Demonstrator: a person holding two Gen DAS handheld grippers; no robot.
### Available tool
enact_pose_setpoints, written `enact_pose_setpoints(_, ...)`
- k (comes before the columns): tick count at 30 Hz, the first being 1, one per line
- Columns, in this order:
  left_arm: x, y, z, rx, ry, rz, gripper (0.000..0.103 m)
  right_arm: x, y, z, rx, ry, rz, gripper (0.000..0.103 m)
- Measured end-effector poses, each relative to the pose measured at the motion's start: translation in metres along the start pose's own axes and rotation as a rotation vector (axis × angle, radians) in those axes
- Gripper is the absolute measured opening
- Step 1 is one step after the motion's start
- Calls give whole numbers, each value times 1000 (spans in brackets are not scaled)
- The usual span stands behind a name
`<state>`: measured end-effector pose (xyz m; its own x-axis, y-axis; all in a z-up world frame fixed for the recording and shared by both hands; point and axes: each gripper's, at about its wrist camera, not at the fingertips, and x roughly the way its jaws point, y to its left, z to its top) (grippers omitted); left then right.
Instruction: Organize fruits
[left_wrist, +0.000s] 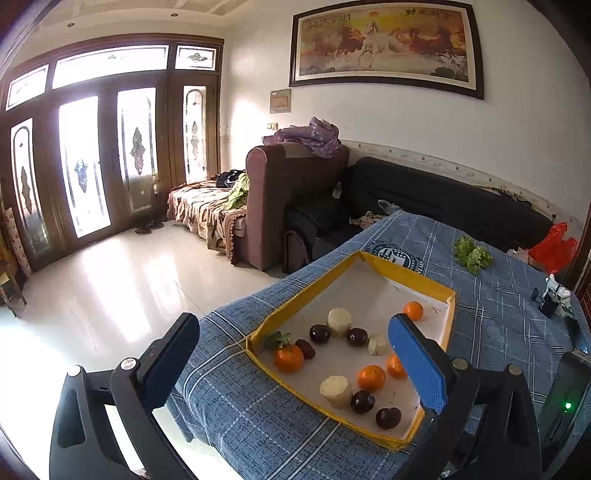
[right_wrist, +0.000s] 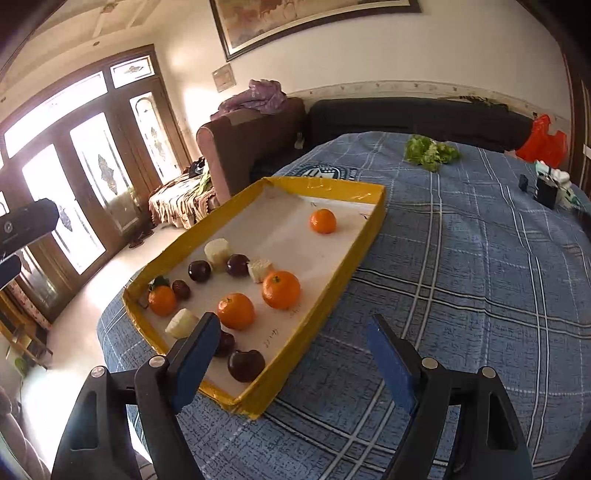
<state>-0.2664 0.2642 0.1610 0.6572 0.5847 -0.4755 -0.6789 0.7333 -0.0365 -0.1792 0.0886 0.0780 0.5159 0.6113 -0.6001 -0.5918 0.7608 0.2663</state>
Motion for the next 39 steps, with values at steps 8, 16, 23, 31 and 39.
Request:
enact_pose_setpoints(8, -49, -37, -9, 44, -259, -1, 103, -18, -21, 0, 31, -40, -57, 85)
enact_pose_setpoints(16, -63, -50, -8, 79, -322, -3, 103, -17, -19, 1, 3, -48, -63, 85)
enact_pose_setpoints(23, -45, -38, -4, 29, -248, -34, 103, -19, -2, -3, -63, -47, -70, 85)
enact_pose_setpoints(31, -32, -34, -13, 57, -157, 9, 103, -30, 17, -5, -141, -69, -66, 86)
enact_pose_setpoints(39, 7, -35, -25, 20, 55, -117, 103, -34, 18, -8, -167, -63, -75, 87)
